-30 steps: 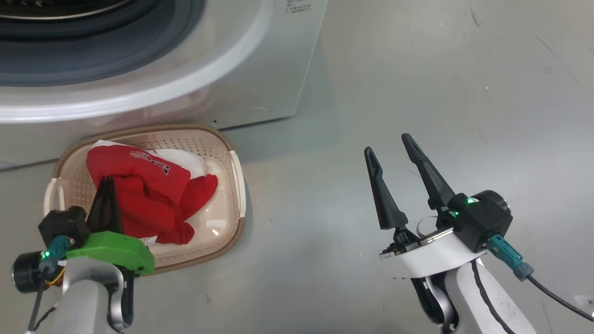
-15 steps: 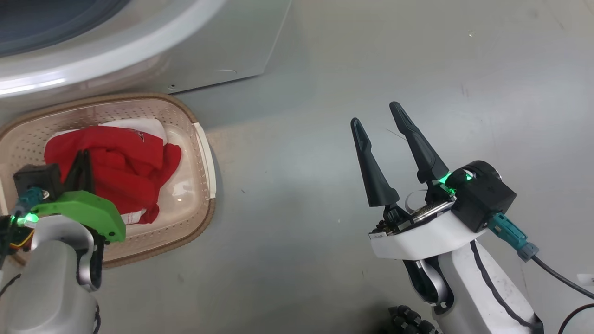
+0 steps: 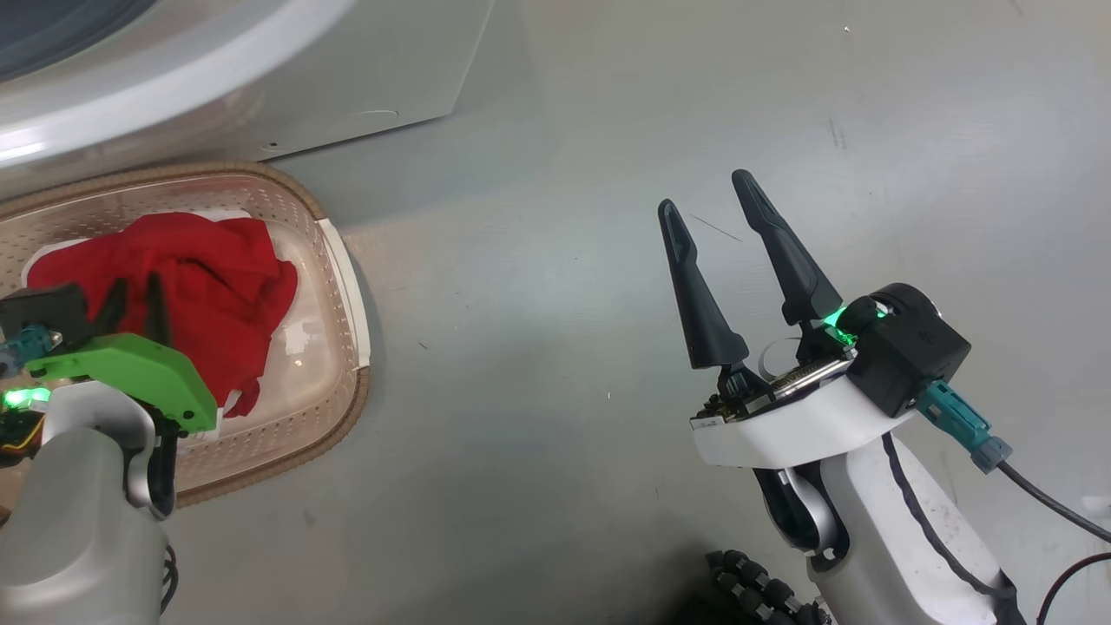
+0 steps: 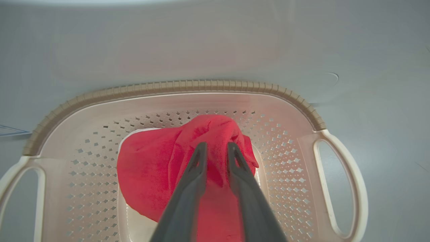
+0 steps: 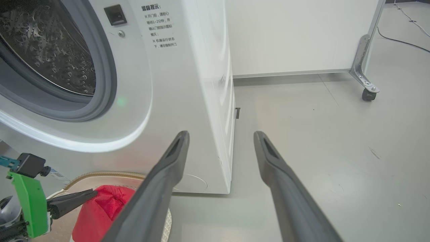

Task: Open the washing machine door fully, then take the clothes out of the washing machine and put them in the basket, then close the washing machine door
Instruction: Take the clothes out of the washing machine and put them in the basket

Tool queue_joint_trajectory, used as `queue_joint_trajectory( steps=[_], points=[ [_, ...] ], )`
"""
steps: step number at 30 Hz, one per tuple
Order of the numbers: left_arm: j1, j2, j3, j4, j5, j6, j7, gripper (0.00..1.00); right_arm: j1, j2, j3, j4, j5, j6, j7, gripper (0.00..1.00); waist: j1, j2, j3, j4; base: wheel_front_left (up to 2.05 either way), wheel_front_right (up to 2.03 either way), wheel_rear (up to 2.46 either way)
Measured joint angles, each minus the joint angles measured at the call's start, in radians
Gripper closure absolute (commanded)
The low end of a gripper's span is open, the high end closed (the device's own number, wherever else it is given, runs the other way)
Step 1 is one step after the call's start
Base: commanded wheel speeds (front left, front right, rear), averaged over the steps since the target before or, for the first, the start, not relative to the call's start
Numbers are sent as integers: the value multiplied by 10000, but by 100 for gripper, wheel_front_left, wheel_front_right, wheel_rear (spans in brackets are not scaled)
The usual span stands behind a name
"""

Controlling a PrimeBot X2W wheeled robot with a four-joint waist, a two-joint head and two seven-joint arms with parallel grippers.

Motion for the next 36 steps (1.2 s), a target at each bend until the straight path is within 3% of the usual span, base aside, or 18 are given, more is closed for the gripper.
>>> queue_joint_trajectory(
  steps=[19,36],
  points=[
    [-109,-748,-426,472,186,-219,-1856,0,-89,-4,-805,767,-696,-10,0,0,0,0,-906,631,0,0,0],
    [572,-1112,-420,-1756,389,-395,-2004,0,576,-313,-1693,1323,-970,-96,0,0,0,0,-2738,1755,0,0,0]
  ],
)
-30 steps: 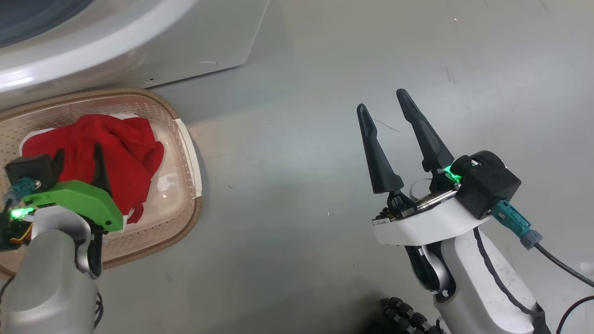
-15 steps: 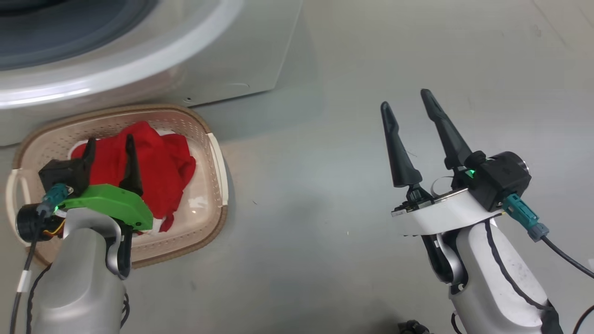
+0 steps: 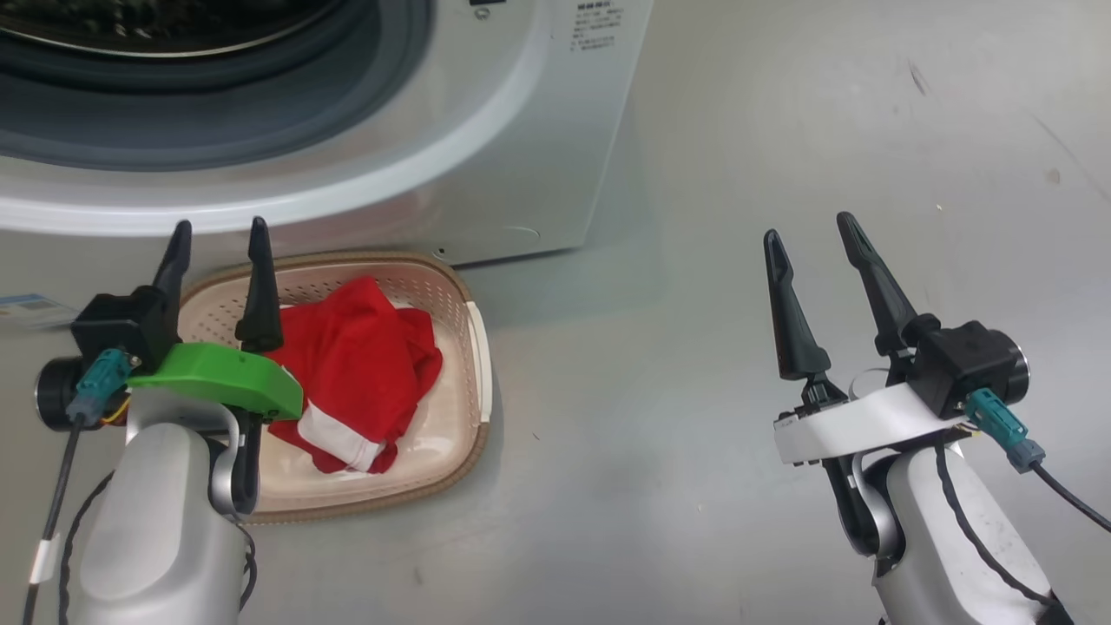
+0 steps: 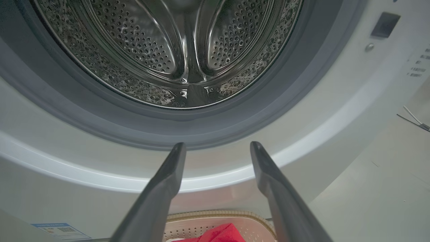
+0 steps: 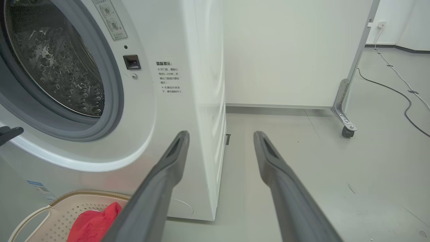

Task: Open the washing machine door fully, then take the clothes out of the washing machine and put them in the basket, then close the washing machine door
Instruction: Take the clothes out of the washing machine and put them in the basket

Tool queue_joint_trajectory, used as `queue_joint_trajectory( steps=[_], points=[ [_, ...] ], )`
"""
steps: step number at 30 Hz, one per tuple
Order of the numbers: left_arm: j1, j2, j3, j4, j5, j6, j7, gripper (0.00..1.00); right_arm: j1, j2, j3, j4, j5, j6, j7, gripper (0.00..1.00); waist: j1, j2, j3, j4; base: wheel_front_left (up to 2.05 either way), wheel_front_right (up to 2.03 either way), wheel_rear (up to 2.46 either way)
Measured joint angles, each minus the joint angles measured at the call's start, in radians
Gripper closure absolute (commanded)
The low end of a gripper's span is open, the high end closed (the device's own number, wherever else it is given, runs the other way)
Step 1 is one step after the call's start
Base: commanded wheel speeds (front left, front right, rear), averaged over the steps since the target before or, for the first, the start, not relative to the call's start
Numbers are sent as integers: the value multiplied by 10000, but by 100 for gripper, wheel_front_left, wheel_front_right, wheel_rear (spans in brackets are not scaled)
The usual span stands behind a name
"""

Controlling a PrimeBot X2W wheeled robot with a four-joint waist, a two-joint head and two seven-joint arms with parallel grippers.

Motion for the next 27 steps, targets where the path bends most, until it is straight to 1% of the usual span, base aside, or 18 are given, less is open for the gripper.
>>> queue_joint_trajectory(
  steps=[4,10,17,27],
  points=[
    [247,-2,79,-834,77,0,-2,0,252,0,-77,98,-25,2,0,0,0,0,-495,238,0,0,0],
    [1084,-12,69,-1586,351,0,0,0,698,2,-157,245,-109,12,0,0,0,0,-1250,534,0,0,0],
    [2233,-21,-27,-2054,489,15,0,0,1290,25,-194,414,-109,25,0,0,0,0,-2139,758,0,0,0],
    [3939,-59,-313,-2564,481,234,0,0,2231,84,-251,449,-109,15,0,0,0,0,-3283,858,0,0,0]
  ],
)
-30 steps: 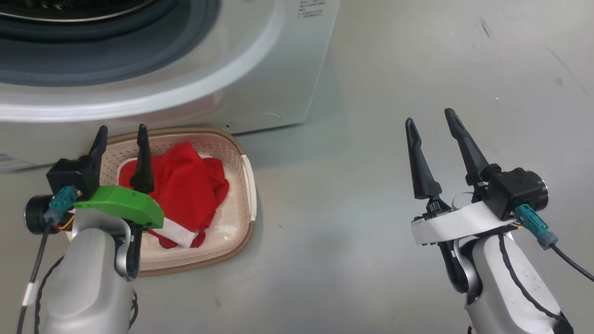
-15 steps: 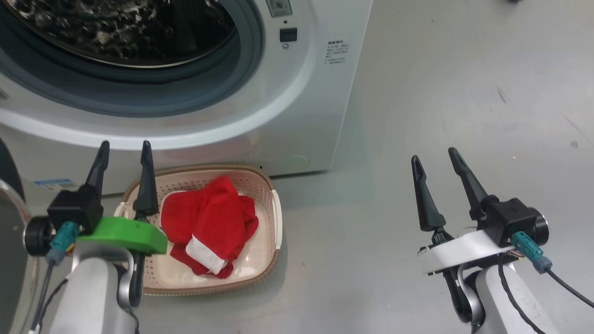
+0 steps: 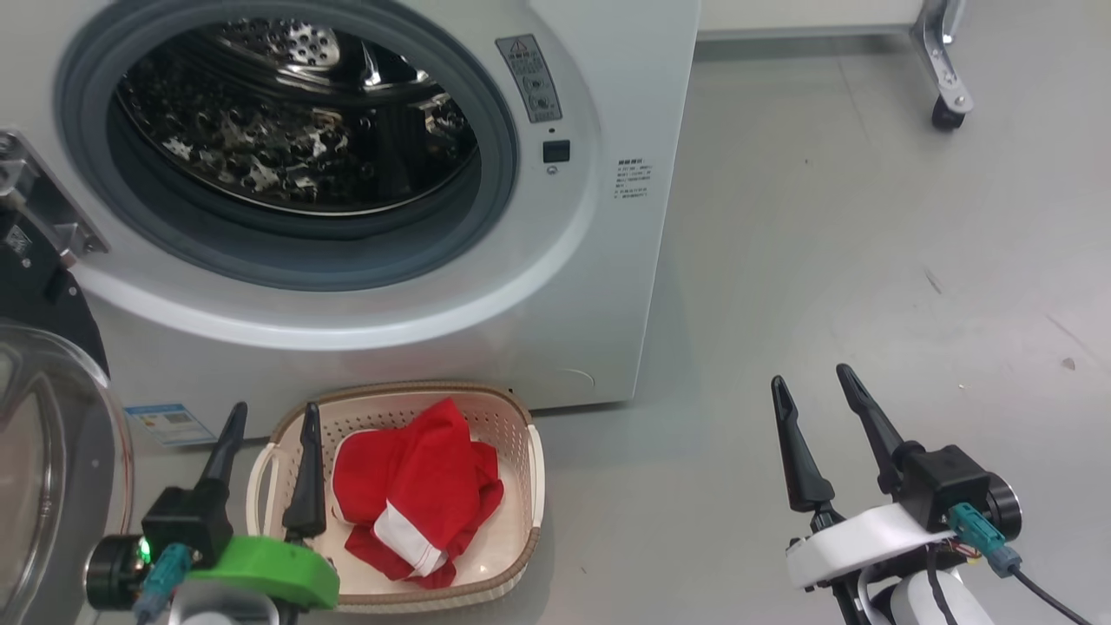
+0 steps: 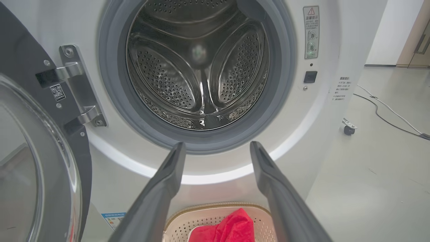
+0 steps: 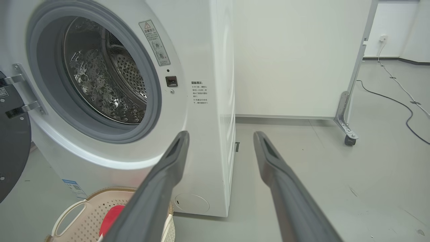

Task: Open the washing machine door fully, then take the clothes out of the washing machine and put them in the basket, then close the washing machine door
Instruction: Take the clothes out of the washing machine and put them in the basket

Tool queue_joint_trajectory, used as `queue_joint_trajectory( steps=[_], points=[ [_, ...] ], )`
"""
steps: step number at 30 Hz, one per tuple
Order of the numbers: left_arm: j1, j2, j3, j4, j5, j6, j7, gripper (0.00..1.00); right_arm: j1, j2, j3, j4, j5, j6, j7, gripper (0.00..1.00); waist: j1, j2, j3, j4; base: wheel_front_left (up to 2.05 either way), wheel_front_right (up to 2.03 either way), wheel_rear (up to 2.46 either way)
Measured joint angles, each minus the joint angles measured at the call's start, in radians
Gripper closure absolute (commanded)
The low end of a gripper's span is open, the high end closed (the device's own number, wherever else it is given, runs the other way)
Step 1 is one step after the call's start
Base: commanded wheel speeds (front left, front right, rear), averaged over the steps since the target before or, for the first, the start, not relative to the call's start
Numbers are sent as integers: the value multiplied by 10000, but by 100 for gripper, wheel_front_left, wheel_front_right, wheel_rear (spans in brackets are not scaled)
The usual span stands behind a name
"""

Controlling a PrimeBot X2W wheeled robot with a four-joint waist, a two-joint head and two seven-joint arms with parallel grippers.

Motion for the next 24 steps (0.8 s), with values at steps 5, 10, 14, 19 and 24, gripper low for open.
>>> queue_joint_trajectory(
  steps=[5,10,14,19,24],
  points=[
    [616,-6,-138,-330,-19,52,0,0,320,23,-42,-50,0,-10,0,0,0,0,-382,45,0,0,0],
    [1153,-8,-343,-660,-21,88,104,0,597,58,-58,-132,0,-19,0,0,0,0,-673,98,0,0,0],
    [1526,-6,-458,-945,-23,109,205,0,813,77,-50,-190,0,-25,0,0,0,0,-850,123,0,0,0],
    [1796,-4,-550,-1302,-21,186,303,0,963,82,-52,-291,-2,-96,0,0,0,0,-934,126,0,0,0],
    [2028,-2,-644,-1657,2,278,443,0,1061,86,-102,-397,-4,-109,0,0,0,0,-946,123,0,0,0]
  ],
)
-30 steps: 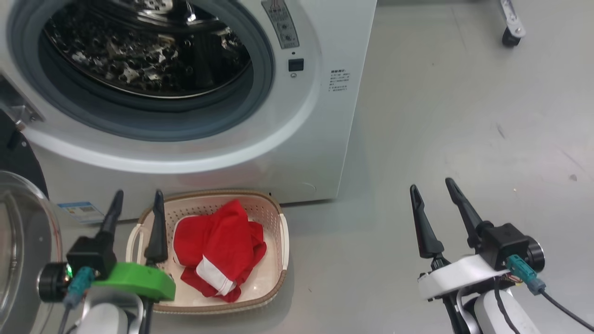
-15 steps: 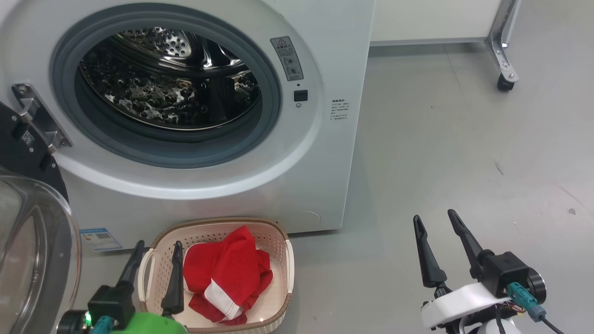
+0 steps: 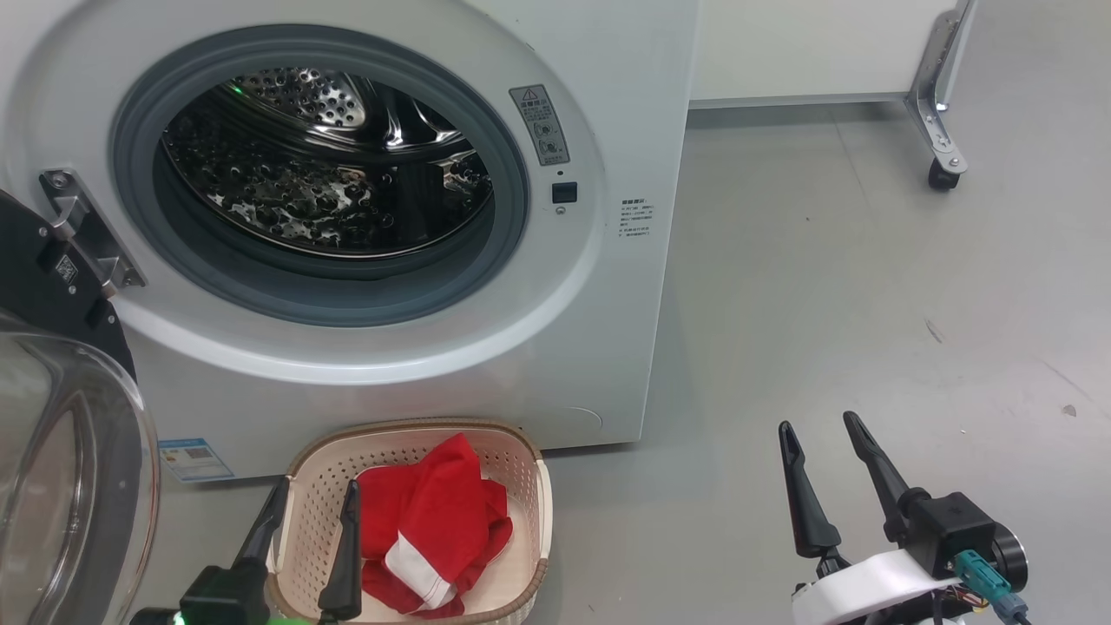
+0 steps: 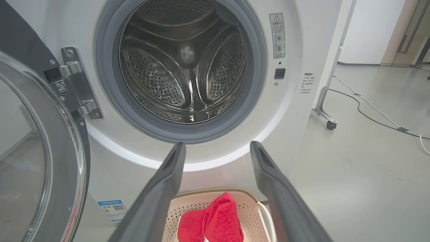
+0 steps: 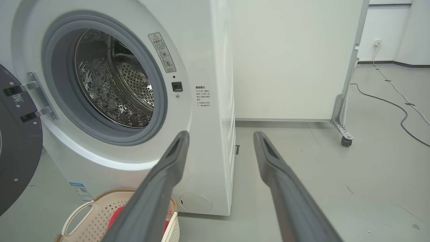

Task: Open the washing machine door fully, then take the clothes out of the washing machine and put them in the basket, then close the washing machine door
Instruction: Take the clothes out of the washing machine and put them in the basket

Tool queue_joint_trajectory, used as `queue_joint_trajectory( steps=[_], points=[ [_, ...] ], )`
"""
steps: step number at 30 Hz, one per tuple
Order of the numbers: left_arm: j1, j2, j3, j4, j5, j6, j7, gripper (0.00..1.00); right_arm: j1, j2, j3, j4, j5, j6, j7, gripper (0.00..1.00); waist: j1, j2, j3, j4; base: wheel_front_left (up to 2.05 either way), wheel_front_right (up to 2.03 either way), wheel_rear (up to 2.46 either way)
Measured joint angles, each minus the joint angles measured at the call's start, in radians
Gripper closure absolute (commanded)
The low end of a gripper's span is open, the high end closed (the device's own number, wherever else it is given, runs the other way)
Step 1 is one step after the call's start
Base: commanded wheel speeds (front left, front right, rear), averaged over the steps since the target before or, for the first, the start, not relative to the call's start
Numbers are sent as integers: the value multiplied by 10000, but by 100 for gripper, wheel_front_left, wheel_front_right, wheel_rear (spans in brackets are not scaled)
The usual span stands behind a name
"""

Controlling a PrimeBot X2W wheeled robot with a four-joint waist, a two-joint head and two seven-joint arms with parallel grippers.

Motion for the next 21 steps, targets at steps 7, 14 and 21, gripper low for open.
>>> queue_joint_trajectory(
  steps=[7,14,21],
  points=[
    [288,0,-81,-573,27,176,104,0,39,8,-52,-169,-86,-73,0,0,0,0,58,11,0,0,0],
    [469,2,-130,-915,119,263,265,0,57,13,-50,-215,-94,-73,0,0,0,0,79,-3,0,0,0],
    [581,6,-186,-1285,125,336,357,0,91,27,-67,-293,-144,-73,0,0,0,0,102,-23,-4,4,0]
  ],
)
